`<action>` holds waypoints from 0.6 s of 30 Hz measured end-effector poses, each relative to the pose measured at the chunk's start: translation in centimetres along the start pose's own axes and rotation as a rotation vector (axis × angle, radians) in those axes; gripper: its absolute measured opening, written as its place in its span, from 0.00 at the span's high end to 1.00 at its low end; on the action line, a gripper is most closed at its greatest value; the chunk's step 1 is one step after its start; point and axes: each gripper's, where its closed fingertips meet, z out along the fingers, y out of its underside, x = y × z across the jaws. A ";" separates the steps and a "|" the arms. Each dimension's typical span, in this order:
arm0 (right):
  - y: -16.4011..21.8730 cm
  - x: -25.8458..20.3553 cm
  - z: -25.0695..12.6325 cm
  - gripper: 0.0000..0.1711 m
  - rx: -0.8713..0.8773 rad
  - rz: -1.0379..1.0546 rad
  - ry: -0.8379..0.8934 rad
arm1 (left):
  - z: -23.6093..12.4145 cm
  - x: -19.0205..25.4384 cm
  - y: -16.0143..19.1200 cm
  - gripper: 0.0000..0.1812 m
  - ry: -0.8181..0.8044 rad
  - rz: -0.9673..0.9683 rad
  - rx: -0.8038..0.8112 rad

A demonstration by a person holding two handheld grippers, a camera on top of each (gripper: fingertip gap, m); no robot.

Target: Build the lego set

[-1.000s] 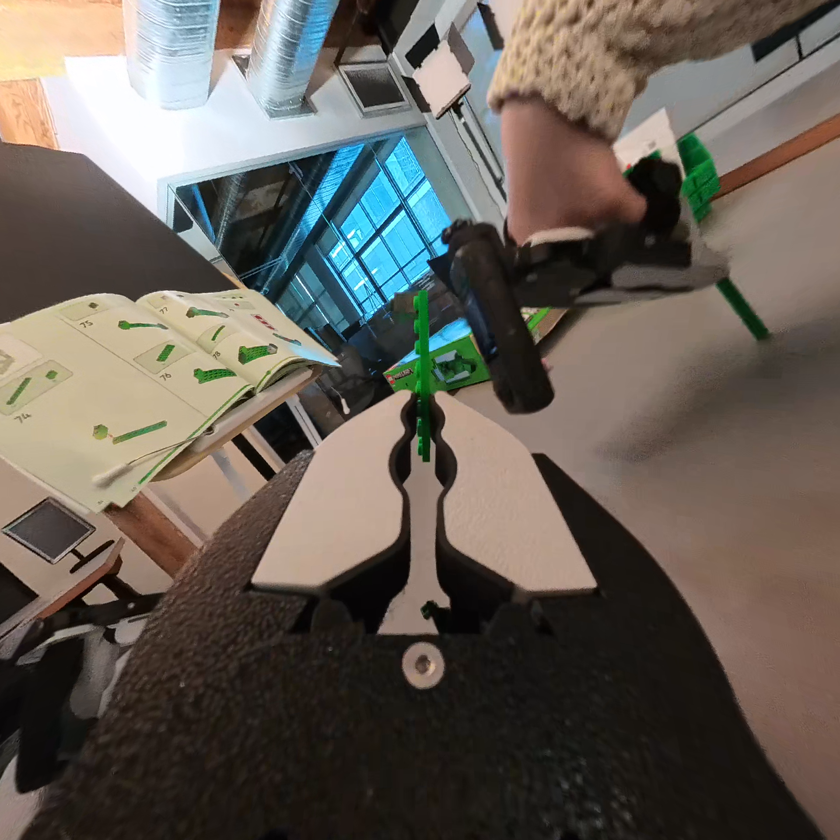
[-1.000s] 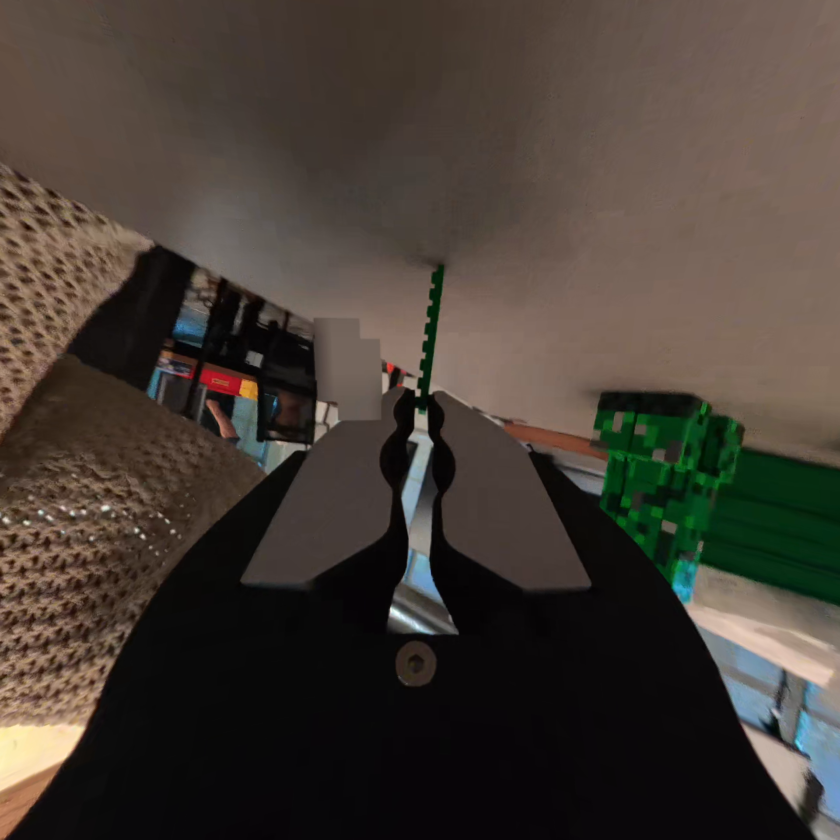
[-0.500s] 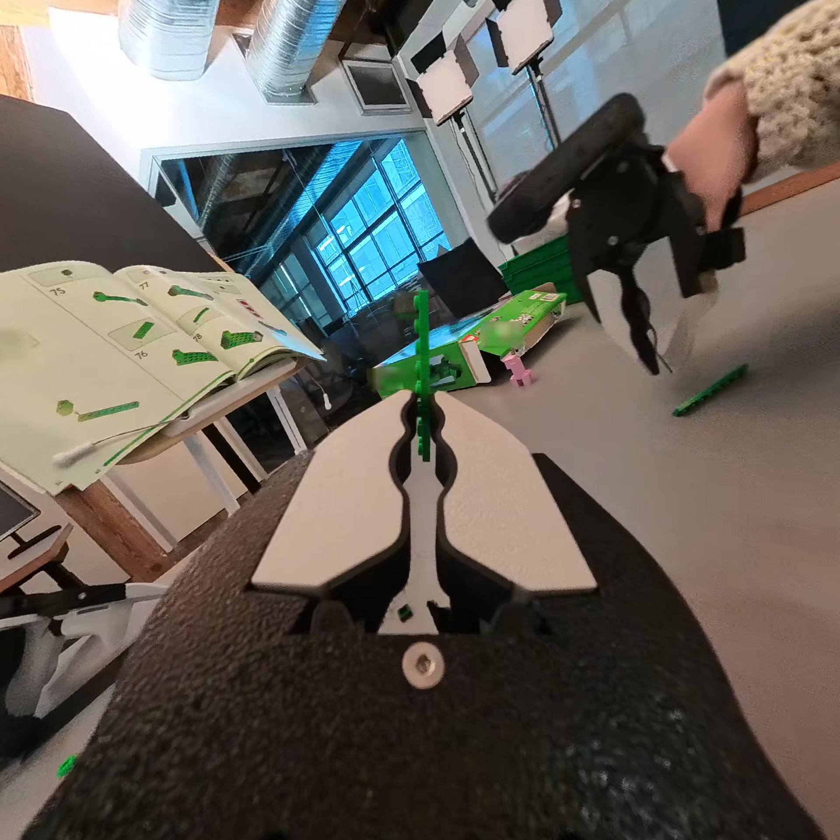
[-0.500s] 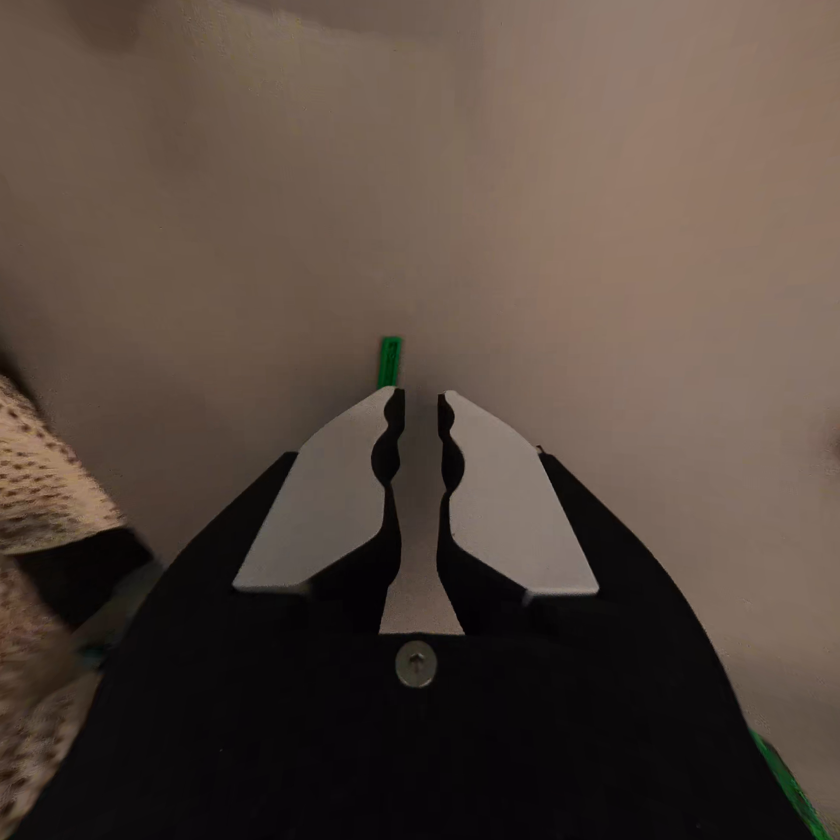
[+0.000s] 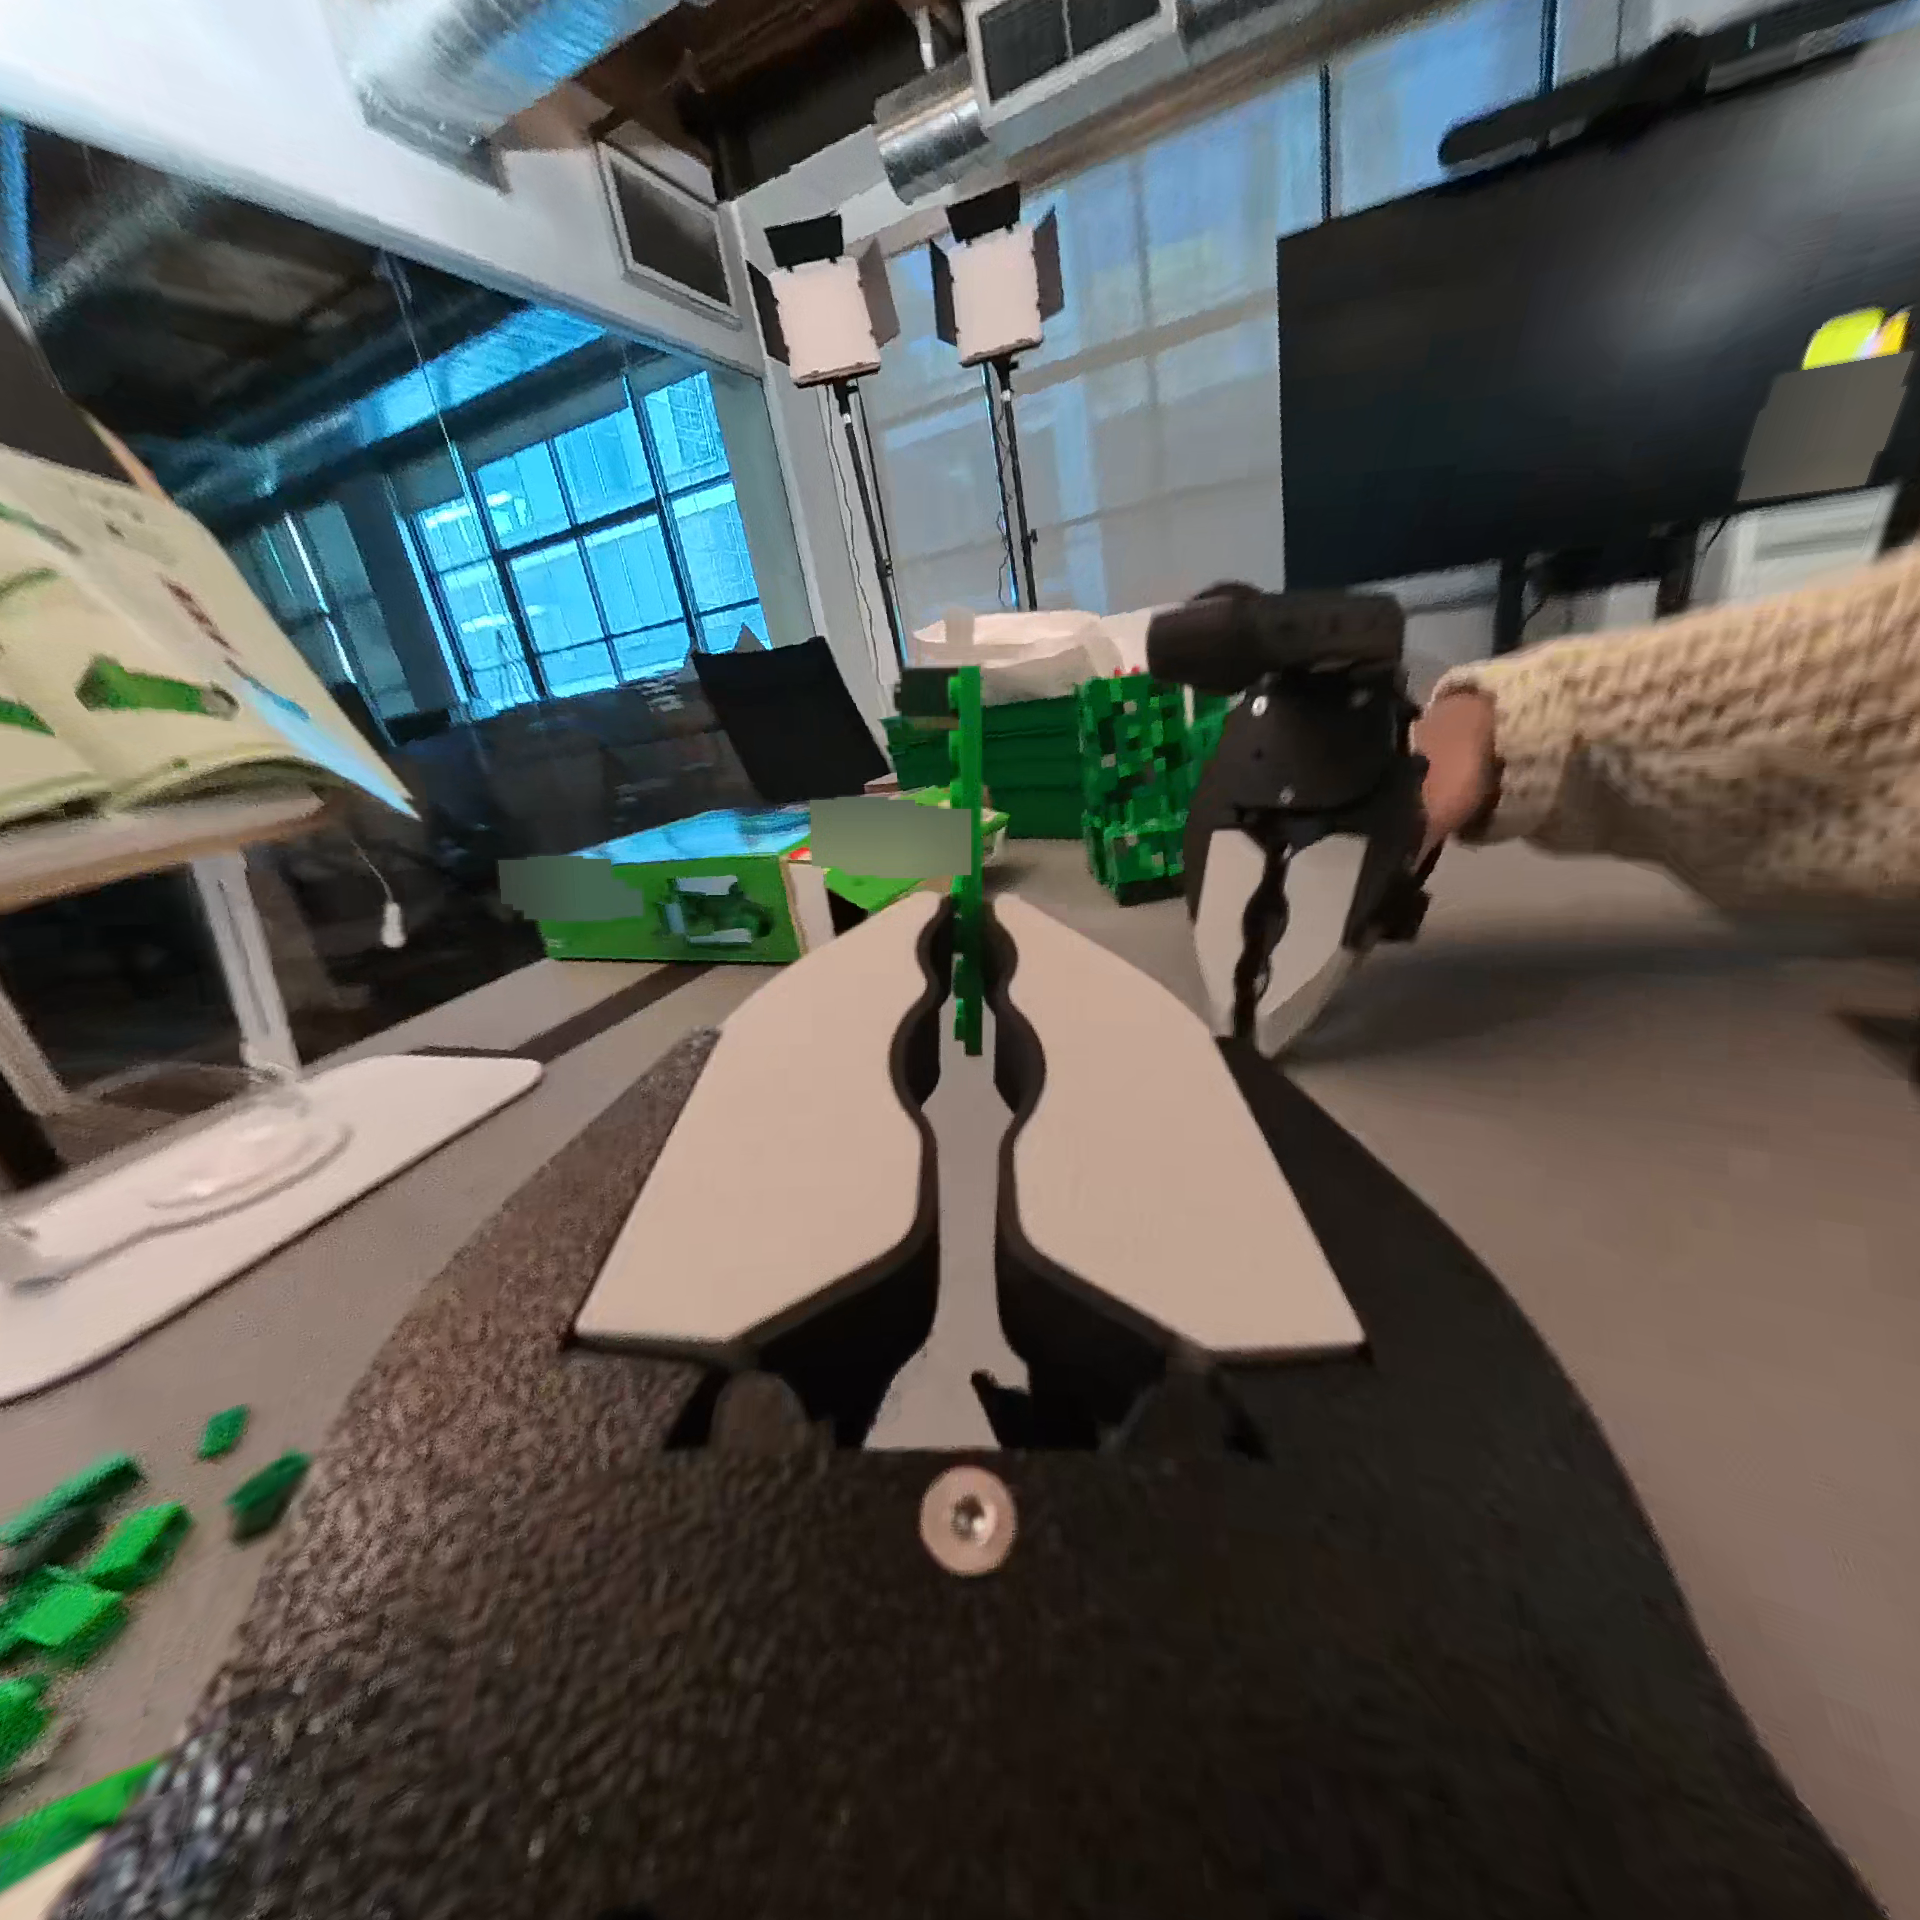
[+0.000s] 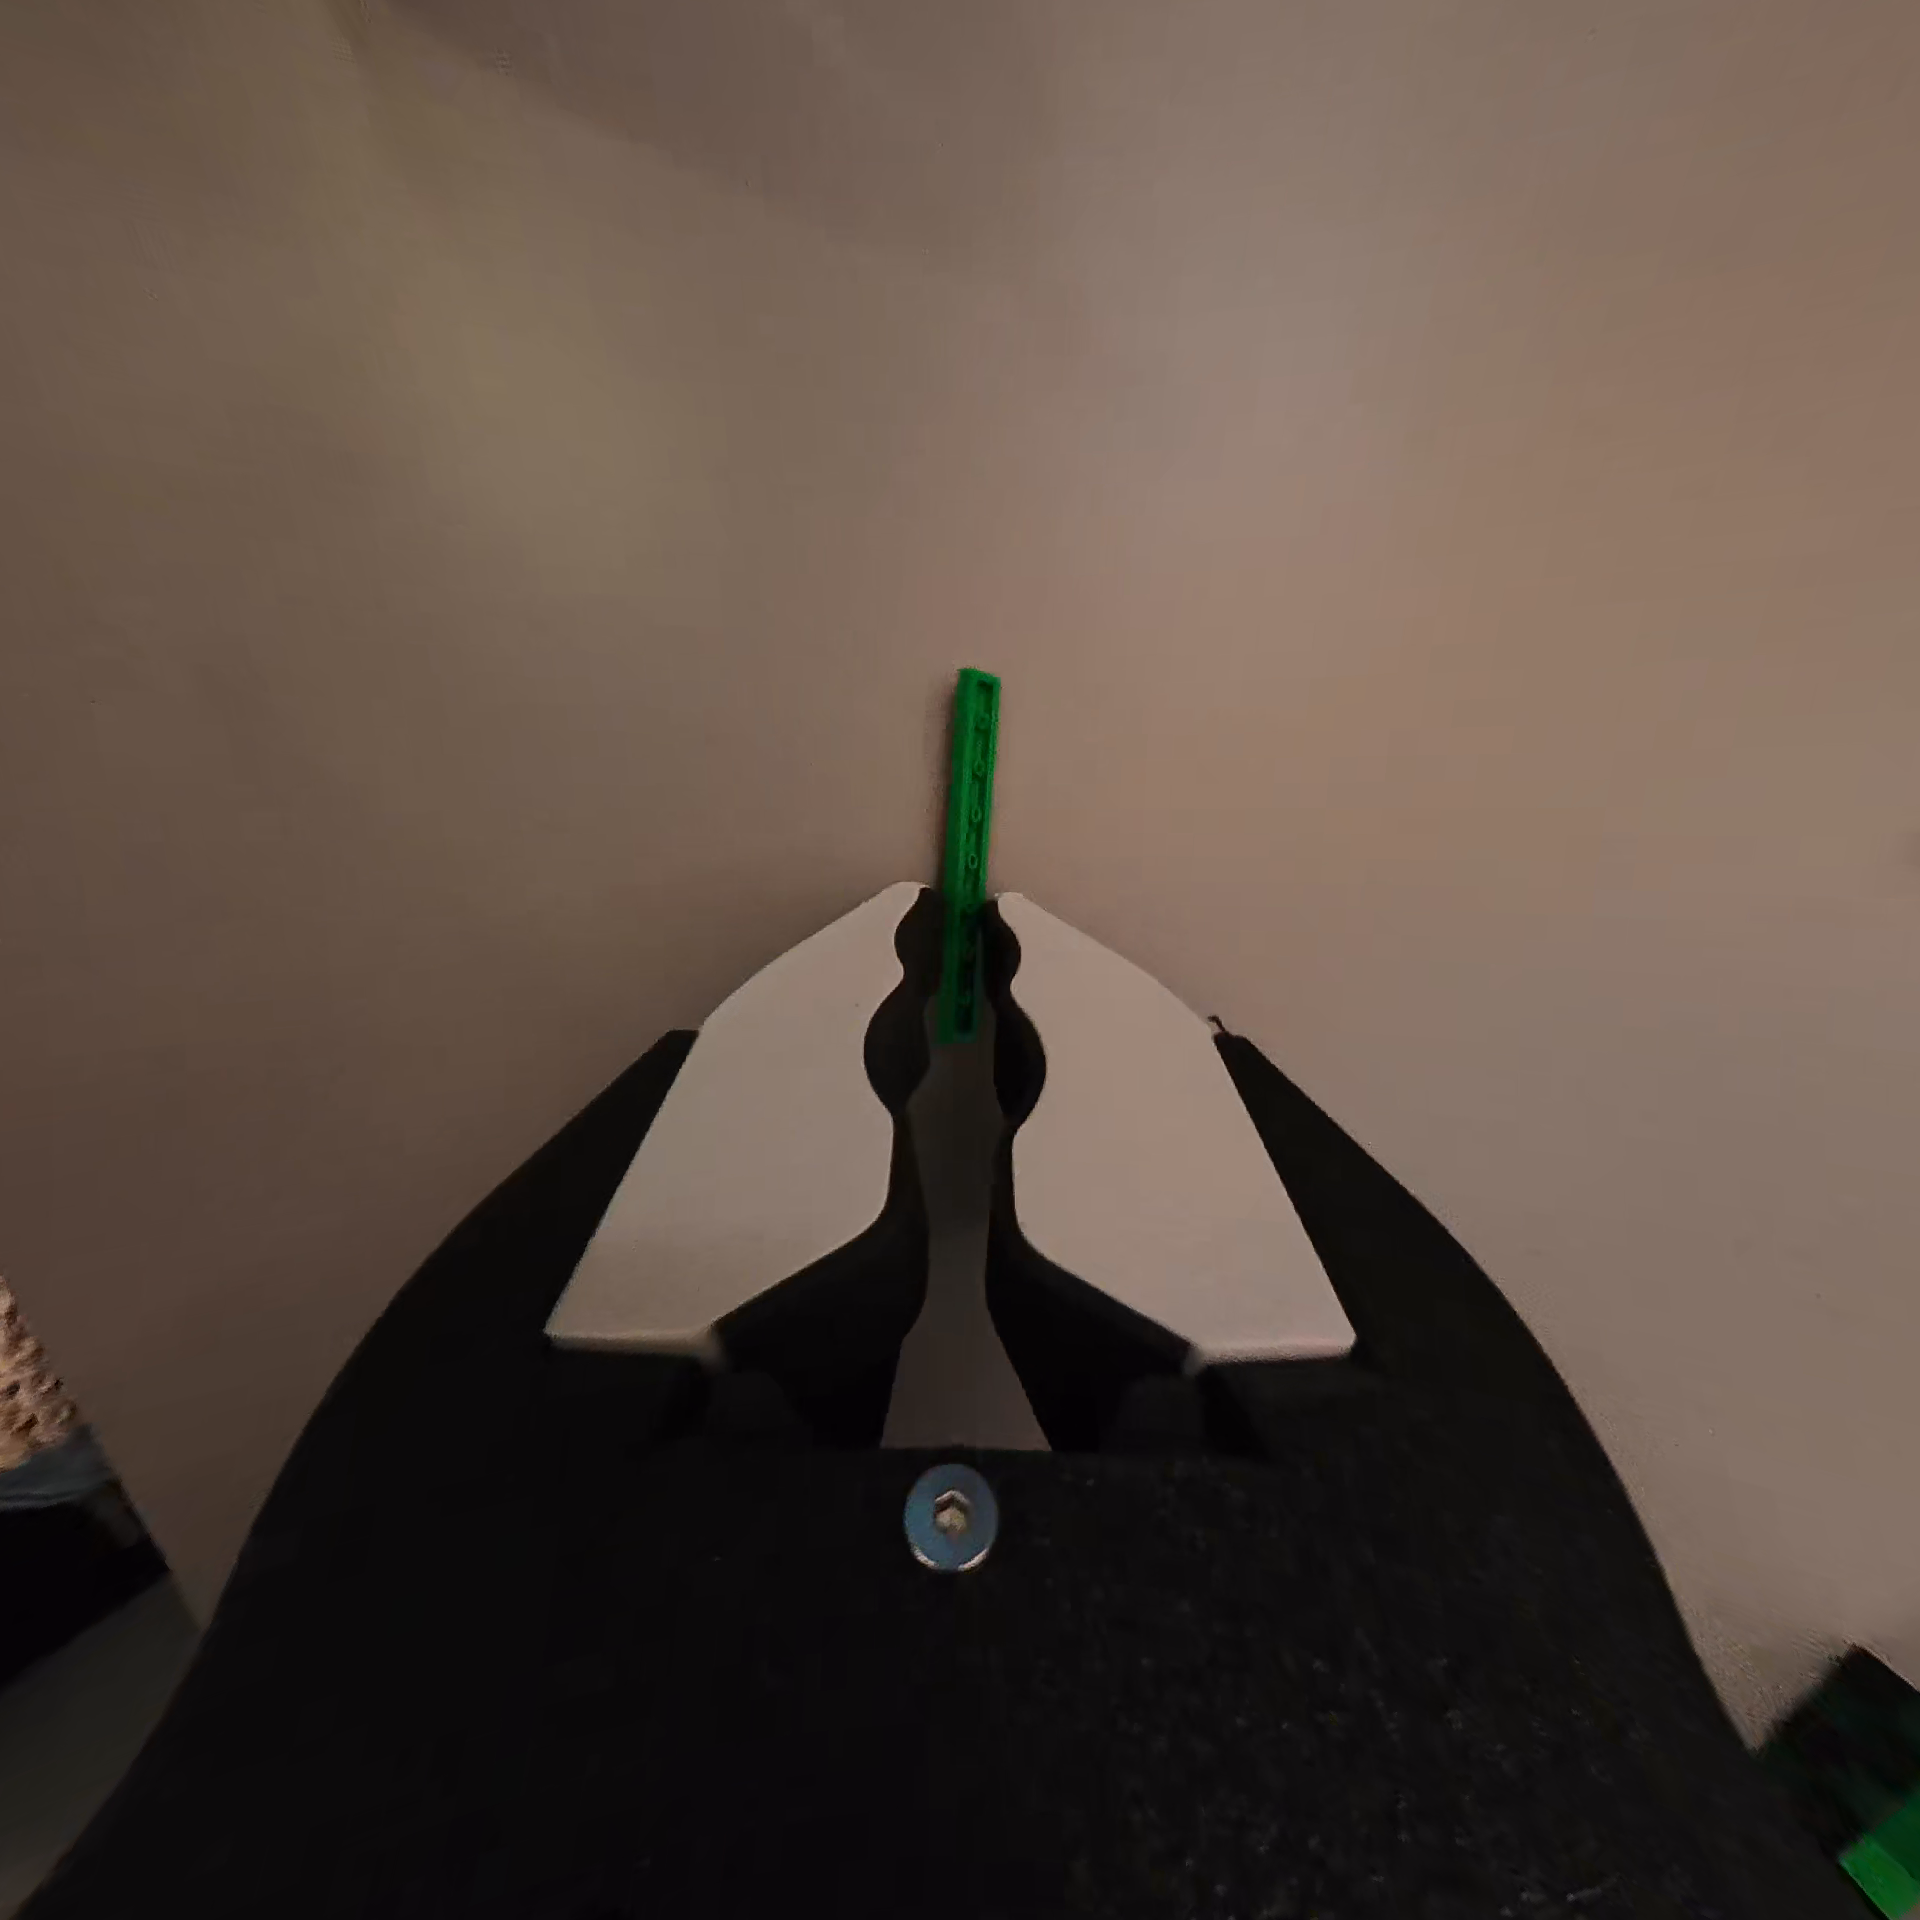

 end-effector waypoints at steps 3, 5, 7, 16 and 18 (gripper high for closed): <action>-1.6 0.6 -0.2 0.96 0.031 -0.046 0.135 | 0.2 -0.6 -0.8 0.98 -0.024 -0.240 0.034; -4.0 0.7 -0.9 0.96 0.109 -0.066 0.237 | 0.4 -0.6 -1.2 0.98 -0.025 -0.457 0.057; -6.5 0.3 -1.6 0.96 0.198 -0.072 0.328 | 0.7 -0.3 -0.8 0.98 -0.040 -0.674 0.065; -6.3 -2.4 1.5 0.96 0.009 -0.236 0.506 | 0.9 2.2 3.3 0.98 -0.098 -1.361 0.040; -5.9 -3.2 1.9 0.96 -0.020 -0.282 0.483 | 1.0 2.8 4.3 0.98 -0.094 -1.352 -0.019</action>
